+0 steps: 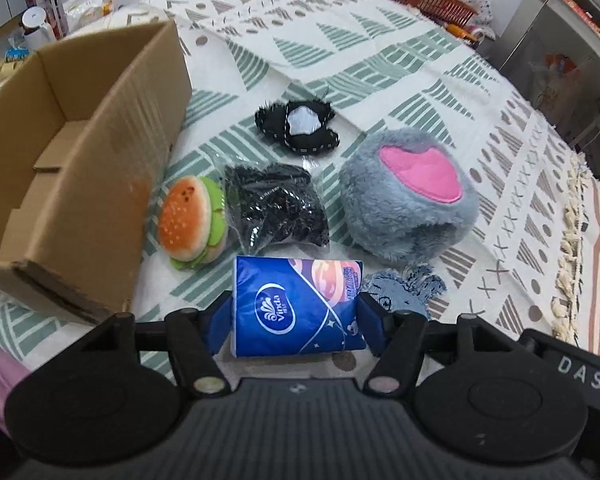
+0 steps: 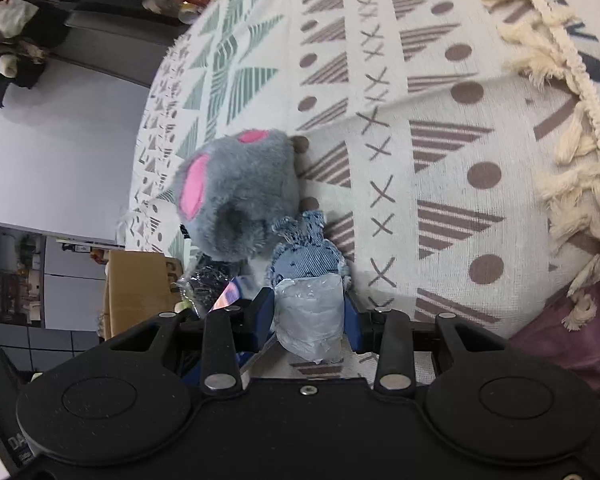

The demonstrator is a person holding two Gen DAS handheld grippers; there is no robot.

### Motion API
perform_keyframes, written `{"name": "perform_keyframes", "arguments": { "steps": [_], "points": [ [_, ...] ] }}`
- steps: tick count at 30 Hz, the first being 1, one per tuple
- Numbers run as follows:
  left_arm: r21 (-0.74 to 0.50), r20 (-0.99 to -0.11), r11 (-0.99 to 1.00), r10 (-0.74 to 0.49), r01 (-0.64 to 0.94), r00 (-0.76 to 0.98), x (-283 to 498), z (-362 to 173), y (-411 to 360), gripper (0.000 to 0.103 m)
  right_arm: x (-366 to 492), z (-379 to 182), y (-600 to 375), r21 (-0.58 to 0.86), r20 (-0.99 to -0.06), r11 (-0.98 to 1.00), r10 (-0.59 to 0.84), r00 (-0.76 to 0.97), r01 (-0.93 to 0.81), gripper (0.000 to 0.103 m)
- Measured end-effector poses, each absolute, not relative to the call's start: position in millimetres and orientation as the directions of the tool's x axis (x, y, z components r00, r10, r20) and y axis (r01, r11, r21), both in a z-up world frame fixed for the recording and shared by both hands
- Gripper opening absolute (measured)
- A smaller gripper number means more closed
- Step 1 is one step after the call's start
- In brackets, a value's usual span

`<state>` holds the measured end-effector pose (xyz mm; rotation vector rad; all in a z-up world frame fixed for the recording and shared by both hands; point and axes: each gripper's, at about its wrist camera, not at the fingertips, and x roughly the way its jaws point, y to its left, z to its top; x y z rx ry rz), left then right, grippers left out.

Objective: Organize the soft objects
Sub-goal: 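Carry the tissue pack into the cardboard box and release while the right gripper drops the white bundle in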

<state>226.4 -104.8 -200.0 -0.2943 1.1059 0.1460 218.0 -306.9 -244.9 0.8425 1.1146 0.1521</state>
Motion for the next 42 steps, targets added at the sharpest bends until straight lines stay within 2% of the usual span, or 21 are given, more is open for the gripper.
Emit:
{"name": "perform_keyframes", "arguments": {
  "steps": [15,29,42],
  "points": [
    [-0.182,-0.842,0.956,-0.031,-0.23,0.539,195.0,-135.8,-81.9,0.064,205.7,-198.0,-267.9,0.594,-0.725,0.798,0.476,0.498,0.101,0.036],
    [-0.198,-0.824,0.944,-0.014,-0.266,0.566,179.9,-114.9,-29.8,0.064,206.5,-159.4,-215.1,0.513,-0.689,0.855,0.466,0.555,-0.08,0.036],
    [-0.204,-0.816,0.923,0.025,-0.327,0.578,175.0,-107.3,31.6,0.064,206.9,-140.4,-164.7,0.472,-0.69,0.868,0.473,0.548,-0.154,0.036]
  ]
}}
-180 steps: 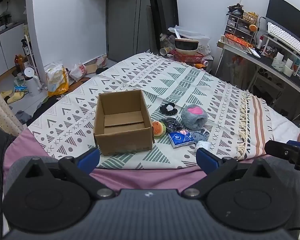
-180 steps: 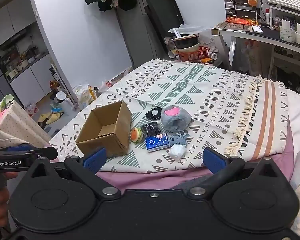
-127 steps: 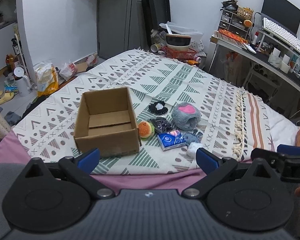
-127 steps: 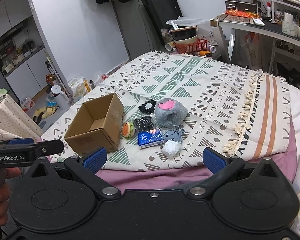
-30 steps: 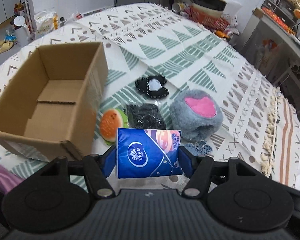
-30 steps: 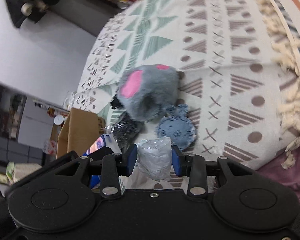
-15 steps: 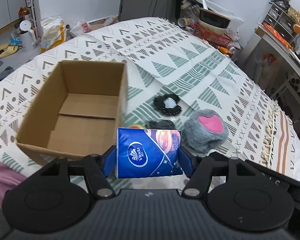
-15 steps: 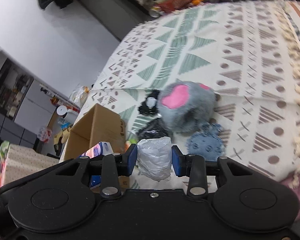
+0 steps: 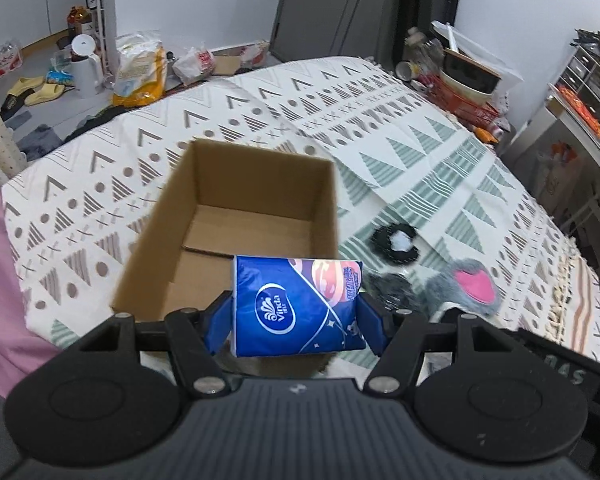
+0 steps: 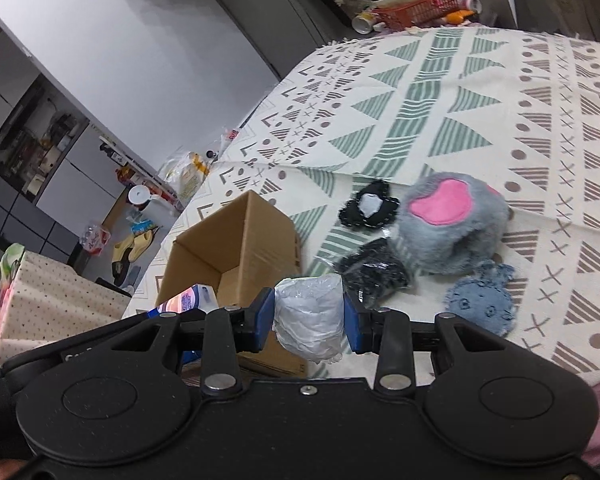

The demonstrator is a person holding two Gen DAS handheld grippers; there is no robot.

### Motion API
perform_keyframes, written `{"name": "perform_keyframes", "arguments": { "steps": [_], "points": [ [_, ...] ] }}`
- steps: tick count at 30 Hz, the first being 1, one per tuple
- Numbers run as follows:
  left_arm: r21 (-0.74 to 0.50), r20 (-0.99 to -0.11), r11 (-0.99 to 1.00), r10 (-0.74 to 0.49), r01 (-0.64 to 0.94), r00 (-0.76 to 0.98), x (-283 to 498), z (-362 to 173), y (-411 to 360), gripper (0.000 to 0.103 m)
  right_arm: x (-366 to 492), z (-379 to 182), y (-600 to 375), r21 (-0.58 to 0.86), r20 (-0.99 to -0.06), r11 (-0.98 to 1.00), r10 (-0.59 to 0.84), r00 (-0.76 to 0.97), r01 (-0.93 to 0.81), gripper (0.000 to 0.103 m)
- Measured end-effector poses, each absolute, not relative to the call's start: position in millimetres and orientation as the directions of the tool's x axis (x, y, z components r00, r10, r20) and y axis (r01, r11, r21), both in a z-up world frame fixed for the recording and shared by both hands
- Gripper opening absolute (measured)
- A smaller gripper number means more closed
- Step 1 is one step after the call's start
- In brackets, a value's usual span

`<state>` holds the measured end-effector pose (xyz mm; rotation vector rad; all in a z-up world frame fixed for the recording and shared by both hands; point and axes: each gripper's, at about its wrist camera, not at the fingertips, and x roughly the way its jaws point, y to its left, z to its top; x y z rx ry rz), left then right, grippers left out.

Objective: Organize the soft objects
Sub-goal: 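Carry the tissue pack into the cardboard box and release while the right gripper drops the white bundle in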

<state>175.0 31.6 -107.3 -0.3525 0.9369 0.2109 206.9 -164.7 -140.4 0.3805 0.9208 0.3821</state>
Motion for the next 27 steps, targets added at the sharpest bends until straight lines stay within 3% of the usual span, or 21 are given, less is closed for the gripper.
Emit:
{"name": "perform_keyframes", "arguments": {
  "steps": [17,27],
  "points": [
    [-0.224,-0.856,0.866,0.044,-0.447,0.514,184.8,-130.5,108.3,0.065,216.0,-119.4,-97.7,0.44,-0.695,0.872,0.482,0.533,-0.214,0.036],
    [-0.254,-0.853,0.842,0.037,-0.476,0.521,176.8,-121.5,134.0,0.073,224.0,-132.9,-61.1,0.429,-0.732,0.879,0.474,0.489,-0.209,0.037]
  ]
}}
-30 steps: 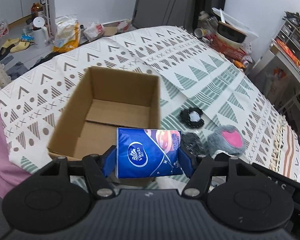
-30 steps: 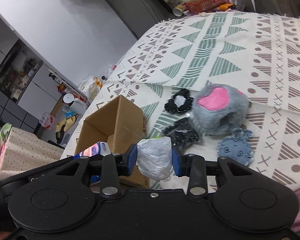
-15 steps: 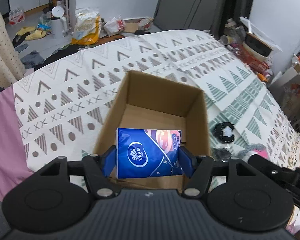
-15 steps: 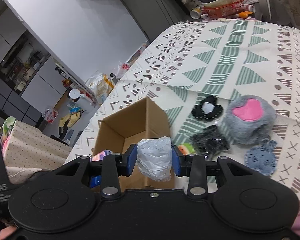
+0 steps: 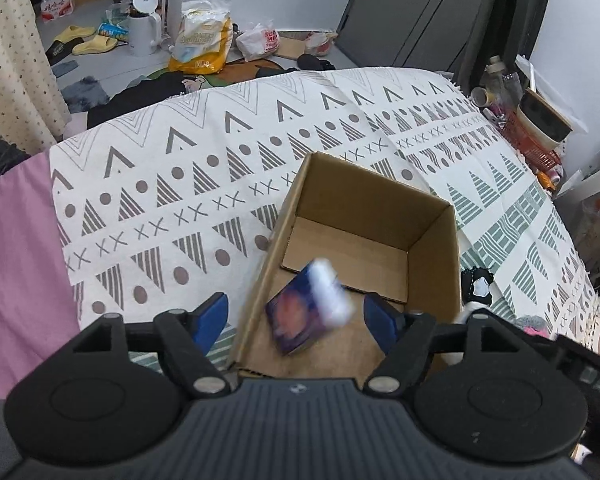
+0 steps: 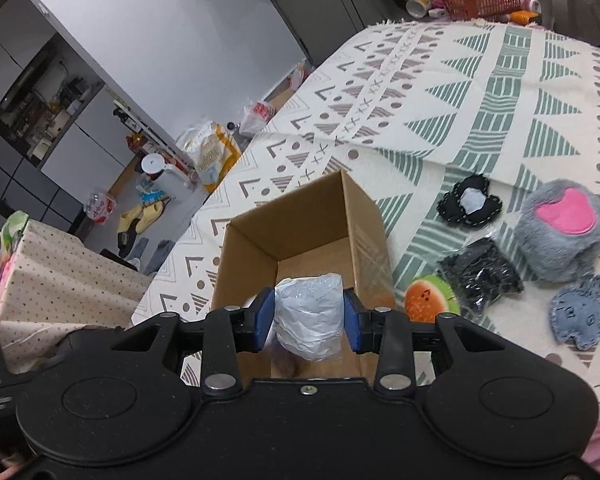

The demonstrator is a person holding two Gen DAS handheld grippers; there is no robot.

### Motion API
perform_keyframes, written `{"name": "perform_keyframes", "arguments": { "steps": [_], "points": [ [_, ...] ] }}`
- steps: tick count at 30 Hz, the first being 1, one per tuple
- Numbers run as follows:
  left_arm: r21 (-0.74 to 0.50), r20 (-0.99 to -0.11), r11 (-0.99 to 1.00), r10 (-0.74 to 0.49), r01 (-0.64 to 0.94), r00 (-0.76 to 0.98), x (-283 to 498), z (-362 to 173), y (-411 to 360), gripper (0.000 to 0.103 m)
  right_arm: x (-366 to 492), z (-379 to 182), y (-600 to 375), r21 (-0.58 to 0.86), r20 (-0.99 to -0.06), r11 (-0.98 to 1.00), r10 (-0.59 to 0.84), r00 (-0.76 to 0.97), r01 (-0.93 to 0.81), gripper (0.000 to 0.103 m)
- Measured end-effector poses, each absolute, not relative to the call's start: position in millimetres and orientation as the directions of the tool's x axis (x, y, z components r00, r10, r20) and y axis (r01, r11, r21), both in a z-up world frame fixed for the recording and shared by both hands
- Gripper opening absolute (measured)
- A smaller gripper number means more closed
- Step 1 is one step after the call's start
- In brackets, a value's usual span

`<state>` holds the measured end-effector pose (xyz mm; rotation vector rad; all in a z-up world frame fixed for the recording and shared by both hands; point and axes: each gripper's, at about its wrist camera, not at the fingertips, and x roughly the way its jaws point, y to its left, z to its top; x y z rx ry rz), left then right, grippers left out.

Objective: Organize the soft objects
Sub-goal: 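Carry the tissue pack into the cardboard box and release while the right gripper drops the white bundle in, then move the left gripper to the black plastic bag while the right gripper approaches the blue denim plush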

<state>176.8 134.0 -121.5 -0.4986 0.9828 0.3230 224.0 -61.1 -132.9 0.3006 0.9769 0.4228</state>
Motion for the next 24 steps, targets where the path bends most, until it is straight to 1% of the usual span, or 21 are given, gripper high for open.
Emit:
{"name": "perform_keyframes", "arguments": {
  "steps": [6,11,12,13,14,16,19,20,22,24],
  "points": [
    [-0.252,-0.851,0.852,0.032,-0.459,0.525,174.3,-111.1,138.9,0.074,228.2,-140.9,-49.9,0.43,-0.749,0.88,0.472,0.464,-0.201,0.037],
    [-0.252,-0.848,0.854,0.033,-0.456,0.53,173.1,-103.8,141.4,0.08,233.2,-147.6,-44.9,0.434,-0.765,0.88,0.472,0.437,-0.192,0.039],
    [-0.251,-0.848,0.854,0.033,-0.455,0.529,172.7,-102.9,141.6,0.081,234.6,-149.0,-45.6,0.439,-0.769,0.879,0.474,0.429,-0.185,0.043],
    [-0.248,-0.85,0.855,0.034,-0.456,0.526,172.5,-102.5,141.7,0.081,235.4,-149.2,-47.1,0.45,-0.768,0.876,0.48,0.424,-0.177,0.05],
    [-0.242,-0.853,0.855,0.037,-0.458,0.521,172.2,-102.0,141.2,0.082,235.3,-148.3,-50.3,0.463,-0.76,0.869,0.49,0.428,-0.174,0.053],
    [-0.238,-0.853,0.859,0.038,-0.452,0.521,171.0,-101.1,138.8,0.082,234.4,-144.5,-56.2,0.469,-0.75,0.866,0.495,0.44,-0.174,0.064],
    [-0.226,-0.848,0.868,0.047,-0.441,0.528,170.3,-98.6,132.5,0.087,234.5,-138.5,-69.5,0.469,-0.742,0.867,0.491,0.456,-0.171,0.066],
    [-0.225,-0.846,0.87,0.048,-0.438,0.531,170.1,-97.9,130.6,0.09,234.0,-136.7,-74.4,0.468,-0.741,0.868,0.489,0.461,-0.168,0.067],
    [-0.228,-0.838,0.876,0.046,-0.426,0.544,170.1,-95.9,124.4,0.095,234.6,-132.2,-87.0,0.463,-0.738,0.872,0.479,0.475,-0.16,0.073],
    [-0.219,-0.83,0.882,0.056,-0.417,0.555,169.7,-93.6,117.5,0.099,234.0,-127.9,-100.3,0.456,-0.732,0.875,0.471,0.492,-0.159,0.077]
  ]
}}
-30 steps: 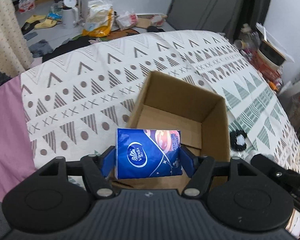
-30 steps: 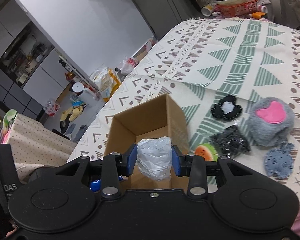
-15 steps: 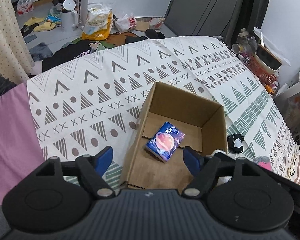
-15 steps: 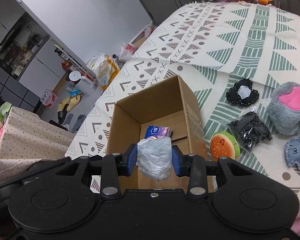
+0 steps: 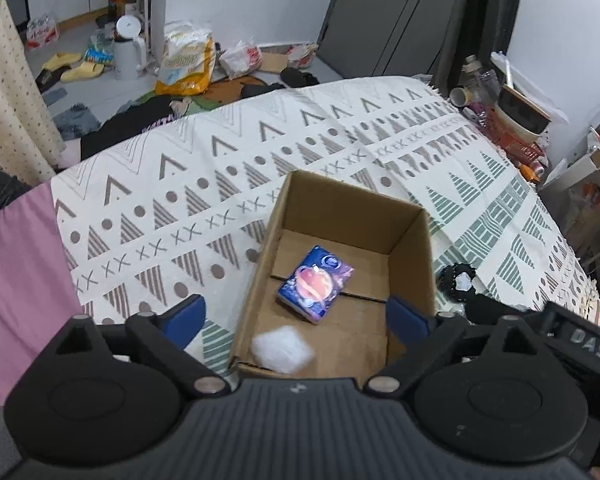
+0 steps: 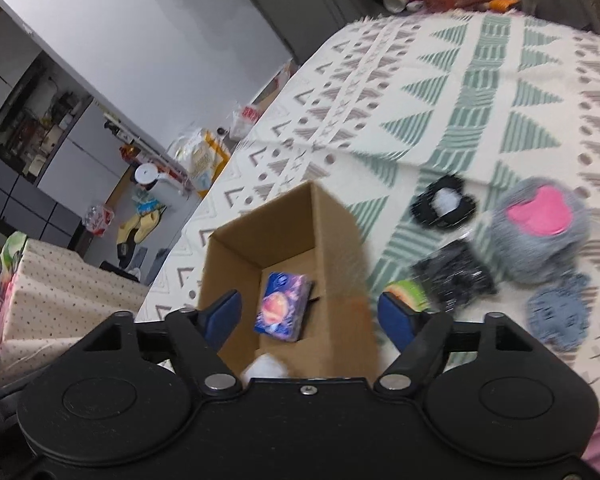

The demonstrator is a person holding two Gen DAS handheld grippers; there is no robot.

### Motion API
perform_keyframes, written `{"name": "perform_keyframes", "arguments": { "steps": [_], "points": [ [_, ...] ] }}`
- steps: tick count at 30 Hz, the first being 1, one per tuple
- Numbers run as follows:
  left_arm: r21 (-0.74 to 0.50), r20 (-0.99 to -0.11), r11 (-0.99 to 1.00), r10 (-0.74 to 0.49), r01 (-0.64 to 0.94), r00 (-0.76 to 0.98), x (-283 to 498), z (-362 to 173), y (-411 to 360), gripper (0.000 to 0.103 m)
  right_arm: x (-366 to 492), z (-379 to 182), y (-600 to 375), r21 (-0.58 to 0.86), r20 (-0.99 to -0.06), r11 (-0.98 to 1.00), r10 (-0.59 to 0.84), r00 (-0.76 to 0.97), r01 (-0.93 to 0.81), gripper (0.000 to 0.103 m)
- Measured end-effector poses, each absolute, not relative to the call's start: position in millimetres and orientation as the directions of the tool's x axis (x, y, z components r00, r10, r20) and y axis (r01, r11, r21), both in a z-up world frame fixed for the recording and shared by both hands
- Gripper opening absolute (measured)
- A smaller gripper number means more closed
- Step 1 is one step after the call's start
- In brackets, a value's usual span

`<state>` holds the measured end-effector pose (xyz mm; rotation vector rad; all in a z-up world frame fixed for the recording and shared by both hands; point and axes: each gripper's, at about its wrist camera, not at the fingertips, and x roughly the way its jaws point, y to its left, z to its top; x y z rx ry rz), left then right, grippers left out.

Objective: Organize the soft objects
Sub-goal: 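Move the left gripper to the black plastic bag while the right gripper approaches the blue denim plush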

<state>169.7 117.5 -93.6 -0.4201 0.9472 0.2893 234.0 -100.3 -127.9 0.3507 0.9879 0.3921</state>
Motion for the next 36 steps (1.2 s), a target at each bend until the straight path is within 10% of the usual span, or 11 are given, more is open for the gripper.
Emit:
{"name": "perform_keyframes", "arguments": {
  "steps": [13,36],
  "points": [
    [-0.175,-0.775,0.932,0.069,-0.318,0.629,172.9,-83.3,60.5,0.103,231.4,-112.6,-189.7,0.393,-0.722,0.908,0.402,0.562,-0.146,0.094],
    [-0.125,-0.783,0.971,0.031,-0.206,0.622,189.9,-87.9,-36.0,0.1,226.8,-171.9,-275.4,0.529,-0.726,0.848,0.434,0.534,0.031,0.09]
  ]
}}
